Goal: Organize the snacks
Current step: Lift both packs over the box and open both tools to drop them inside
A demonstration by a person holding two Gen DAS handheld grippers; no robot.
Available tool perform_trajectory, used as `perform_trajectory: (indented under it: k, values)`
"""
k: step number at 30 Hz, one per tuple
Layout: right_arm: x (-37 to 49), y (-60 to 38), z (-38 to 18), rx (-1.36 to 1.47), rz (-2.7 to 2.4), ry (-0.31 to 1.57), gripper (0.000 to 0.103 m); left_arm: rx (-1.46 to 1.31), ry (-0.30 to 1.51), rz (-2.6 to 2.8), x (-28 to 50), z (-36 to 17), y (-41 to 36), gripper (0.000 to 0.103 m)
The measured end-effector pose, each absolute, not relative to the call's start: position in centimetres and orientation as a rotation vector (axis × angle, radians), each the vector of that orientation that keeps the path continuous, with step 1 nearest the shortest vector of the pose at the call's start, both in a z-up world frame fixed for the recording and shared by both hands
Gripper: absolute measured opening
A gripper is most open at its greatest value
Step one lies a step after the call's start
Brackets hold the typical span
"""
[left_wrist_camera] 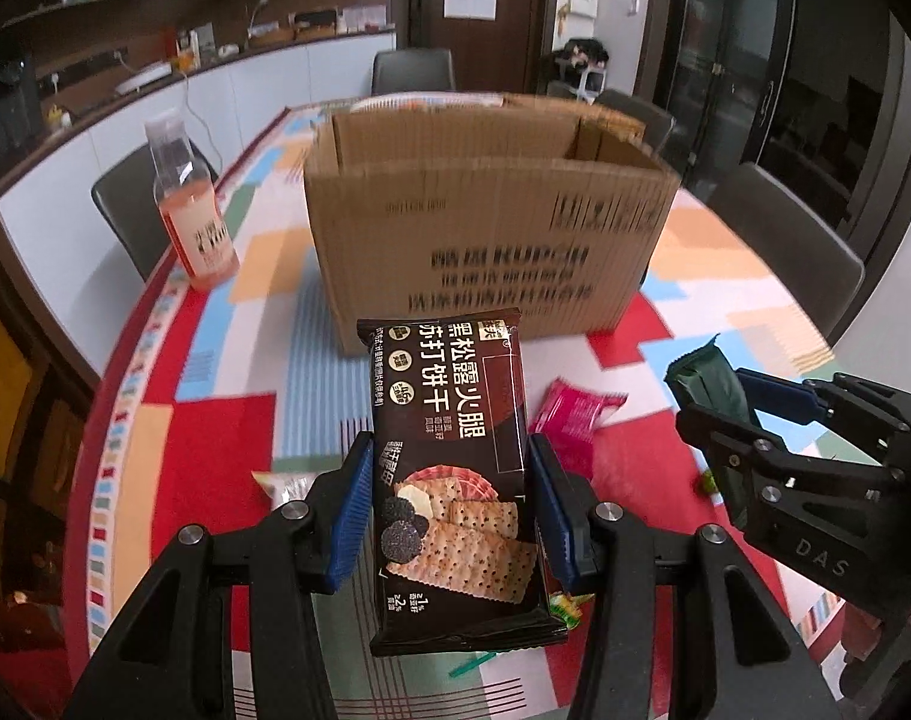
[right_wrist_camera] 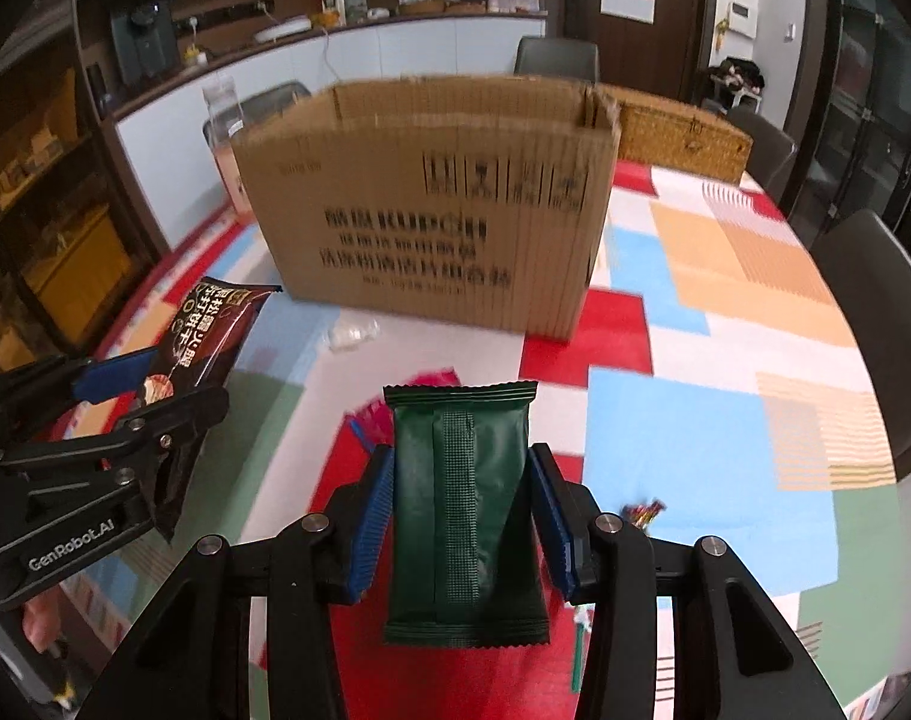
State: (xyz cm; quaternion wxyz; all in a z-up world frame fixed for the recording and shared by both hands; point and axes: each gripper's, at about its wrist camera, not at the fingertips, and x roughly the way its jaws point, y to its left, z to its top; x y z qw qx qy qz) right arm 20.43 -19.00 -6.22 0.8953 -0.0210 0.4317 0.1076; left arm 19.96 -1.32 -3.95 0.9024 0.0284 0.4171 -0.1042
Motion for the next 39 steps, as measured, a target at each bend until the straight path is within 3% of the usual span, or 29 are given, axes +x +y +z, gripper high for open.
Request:
perform_trajectory:
  k: [24, 39]
  values:
    - [26.4, -19.1, 3.4, 0.027, 0.208, 0.625, 0.045, 0.09, 0.629, -0.195, 25.4, 5.5, -0.9, 0.049]
    - [33.1, -19.2, 4.8, 0.041, 0.198, 0.623, 0.045, 0.074, 0.644, -0.205, 32.4, 6.2, -1.2, 0.049]
